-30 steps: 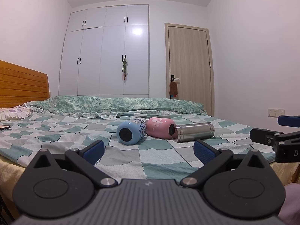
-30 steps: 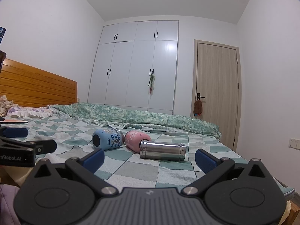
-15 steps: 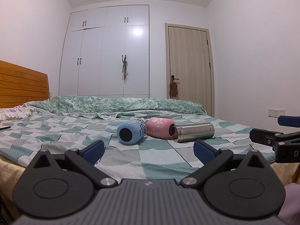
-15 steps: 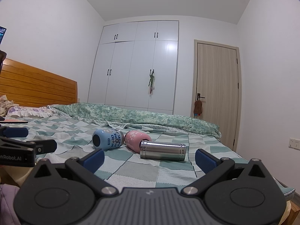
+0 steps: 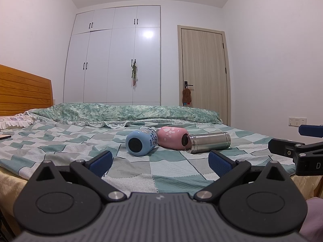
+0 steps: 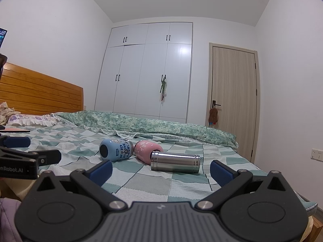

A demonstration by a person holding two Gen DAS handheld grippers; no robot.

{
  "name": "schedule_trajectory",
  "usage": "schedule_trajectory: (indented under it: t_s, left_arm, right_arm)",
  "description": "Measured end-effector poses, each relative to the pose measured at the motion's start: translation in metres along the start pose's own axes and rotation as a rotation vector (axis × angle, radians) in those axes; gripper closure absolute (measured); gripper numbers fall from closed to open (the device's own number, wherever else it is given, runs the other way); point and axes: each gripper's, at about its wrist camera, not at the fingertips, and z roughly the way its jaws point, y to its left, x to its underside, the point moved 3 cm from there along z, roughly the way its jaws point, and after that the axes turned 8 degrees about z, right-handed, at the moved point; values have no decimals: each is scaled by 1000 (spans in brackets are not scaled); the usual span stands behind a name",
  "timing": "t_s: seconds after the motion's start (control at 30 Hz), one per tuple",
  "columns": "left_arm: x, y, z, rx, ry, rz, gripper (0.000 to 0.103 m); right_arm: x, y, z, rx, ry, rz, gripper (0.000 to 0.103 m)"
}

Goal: Flip cup upright

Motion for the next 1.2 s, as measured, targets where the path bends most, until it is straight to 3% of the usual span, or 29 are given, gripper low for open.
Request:
schedule_trajectory:
  t_s: [0.47, 0.63, 0.83, 1.2]
  left_arm:
    - [-1, 0, 1, 7, 7, 0, 0]
    - [-14, -12, 16, 49, 30, 66, 0]
    - [-39, -27, 61, 139, 54, 128, 0]
    - [-76, -80, 181, 309, 119, 356, 0]
  right_arm:
    - [0, -1, 1, -2, 3, 1, 0]
    - [-6, -14, 8, -2, 22, 43, 0]
    - [-21, -42, 36, 61, 58, 49, 0]
    - [-43, -90, 108, 91, 133, 48, 0]
